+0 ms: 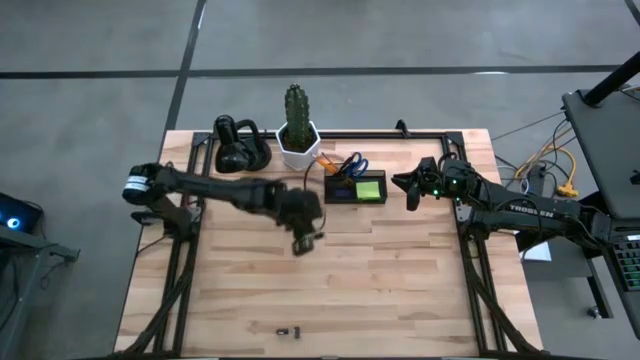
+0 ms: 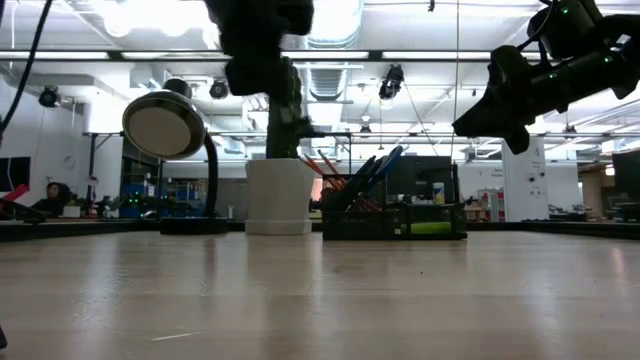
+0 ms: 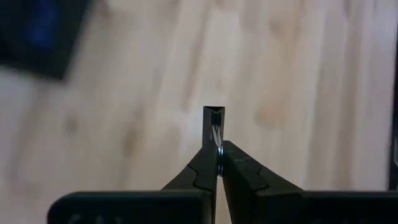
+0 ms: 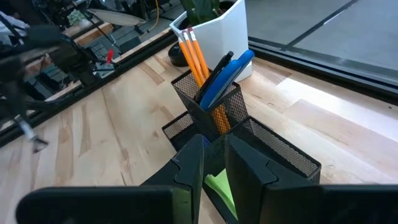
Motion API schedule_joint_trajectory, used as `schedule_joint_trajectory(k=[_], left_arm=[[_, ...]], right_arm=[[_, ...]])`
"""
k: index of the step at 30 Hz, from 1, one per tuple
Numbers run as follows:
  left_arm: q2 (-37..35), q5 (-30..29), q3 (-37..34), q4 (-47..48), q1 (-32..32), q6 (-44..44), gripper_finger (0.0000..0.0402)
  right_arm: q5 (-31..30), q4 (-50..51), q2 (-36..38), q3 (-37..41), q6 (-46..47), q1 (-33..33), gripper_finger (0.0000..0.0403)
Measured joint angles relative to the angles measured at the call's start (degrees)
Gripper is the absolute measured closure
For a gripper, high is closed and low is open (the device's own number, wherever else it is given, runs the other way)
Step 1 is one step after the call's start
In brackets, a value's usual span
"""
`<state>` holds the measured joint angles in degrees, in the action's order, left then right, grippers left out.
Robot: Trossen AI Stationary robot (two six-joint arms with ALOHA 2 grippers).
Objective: Pick and place office supplies into organizer
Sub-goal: Put the left binder clip into the bottom section of the desk organizer
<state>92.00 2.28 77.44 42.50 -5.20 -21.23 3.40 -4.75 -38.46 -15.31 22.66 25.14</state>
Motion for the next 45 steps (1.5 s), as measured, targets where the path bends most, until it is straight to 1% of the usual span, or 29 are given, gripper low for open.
schedule_joint_trajectory(k=[3, 6, 8, 13, 16, 20, 26, 31, 37, 45], left_arm=[[0.7, -0.7, 1.2, -3.1, 4.0, 3.2, 0.0401], [1.8, -1.4, 2.2, -8.2, 7.1, 4.7, 0.0402], [2.8, -2.0, 3.0, -9.6, 8.6, 6.5, 0.0402], [6.8, -5.9, 5.7, -12.6, 11.6, 8.6, 0.0402], [9.3, -6.0, 7.2, -13.3, 12.9, 9.7, 0.0402], [11.8, -7.0, 8.2, -13.4, 13.8, 11.7, 0.0402], [13.8, -7.6, 7.6, -13.3, 15.1, 13.3, 0.0402], [15.0, -11.8, 7.5, -13.1, 15.3, 14.7, 0.0402], [15.9, -12.0, 7.4, -13.0, 15.4, 17.5, 0.0402], [16.6, -12.0, 7.3, -12.7, 15.4, 17.6, 0.0401]], right_arm=[[0.0, 0.0, 0.0, 0.0, -0.1, 0.0, 0.0346], [0.0, 0.0, 0.0, 0.0, -0.2, 0.0, 0.0346], [0.0, 0.0, 0.0, 0.0, -0.2, 0.0, 0.0346], [-0.1, -0.1, 0.0, 0.0, -0.2, 0.0, 0.0346], [-0.1, -0.1, 0.0, 0.0, -0.4, 0.0, 0.0346], [-0.1, -0.1, 0.0, 0.0, -0.4, 0.0, 0.0346], [-0.1, -0.1, 0.0, 0.0, -0.7, 0.0, 0.0346], [-0.1, -0.1, 0.0, 0.0, -0.8, 0.0, 0.0346], [0.0, -0.1, 0.0, 0.0, -0.8, 0.0, 0.0346], [0.0, 0.0, 0.0, 0.0, -0.8, 0.0, 0.0346]])
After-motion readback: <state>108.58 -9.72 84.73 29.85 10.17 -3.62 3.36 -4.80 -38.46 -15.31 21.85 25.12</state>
